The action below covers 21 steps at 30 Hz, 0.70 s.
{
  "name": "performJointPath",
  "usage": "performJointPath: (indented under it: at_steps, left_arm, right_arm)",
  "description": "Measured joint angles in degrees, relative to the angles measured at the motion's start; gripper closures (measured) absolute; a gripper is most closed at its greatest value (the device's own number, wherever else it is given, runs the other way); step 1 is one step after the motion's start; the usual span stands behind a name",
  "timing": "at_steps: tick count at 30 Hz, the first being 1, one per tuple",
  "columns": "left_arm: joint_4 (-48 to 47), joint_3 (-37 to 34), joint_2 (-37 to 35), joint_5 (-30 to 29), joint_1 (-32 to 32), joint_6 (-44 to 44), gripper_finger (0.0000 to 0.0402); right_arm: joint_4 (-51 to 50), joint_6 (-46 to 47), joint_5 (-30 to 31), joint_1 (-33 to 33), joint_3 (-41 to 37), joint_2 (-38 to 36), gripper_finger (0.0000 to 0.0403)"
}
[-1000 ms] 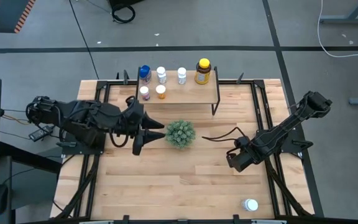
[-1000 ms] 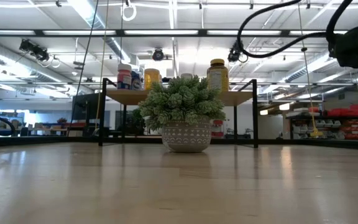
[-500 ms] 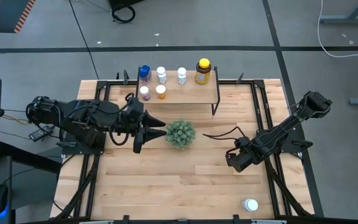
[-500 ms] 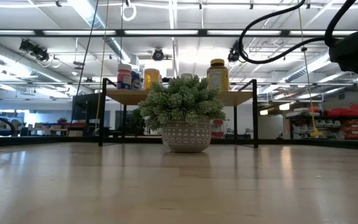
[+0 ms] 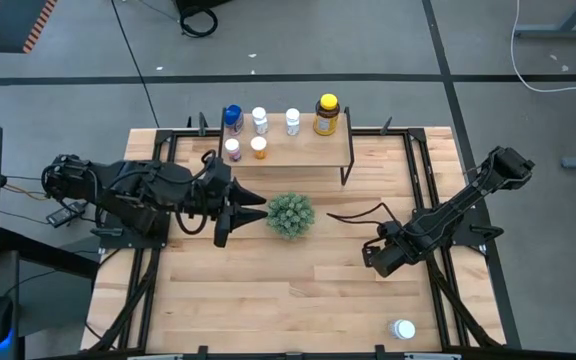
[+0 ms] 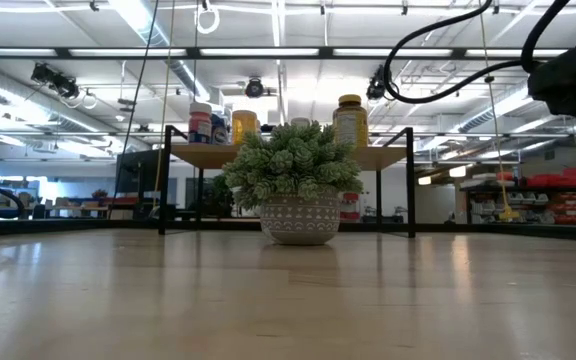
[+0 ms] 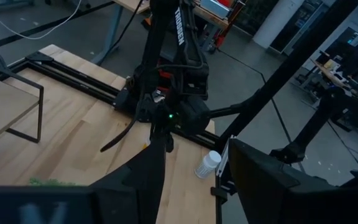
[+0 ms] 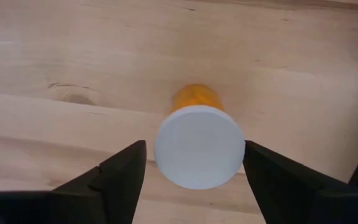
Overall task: Pick and place medicine bottles onto shelf by color
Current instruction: Put the orange medicine bottle on the shelf
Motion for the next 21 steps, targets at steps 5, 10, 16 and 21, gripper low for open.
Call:
performJointPath:
  at_steps: [5, 10, 16, 21]
  left_arm:
    - [-0.02, 0.0, 0.0, 0.0, -0.54, -0.02, 0.0217]
    - [-0.01, 0.0, 0.0, 0.06, -0.57, -0.04, 0.022]
    - [-0.01, 0.0, 0.0, 0.02, -0.57, -0.23, 0.0225]
    - [0.01, 0.0, 0.0, 0.04, -0.55, -0.43, 0.0224]
  right_arm:
    - [0.0, 0.0, -0.23, 0.0, 0.0, 0.01, 0.0141]
    - [0.0, -0.02, -0.22, 0.0, 0.0, 0.0, 0.0145]
    - [-0.02, -0.02, -0.17, 0.0, 0.0, 0.0, 0.0152]
    - [-0.02, -0.07, 0.13, 0.0, 0.02, 0.0, 0.0167]
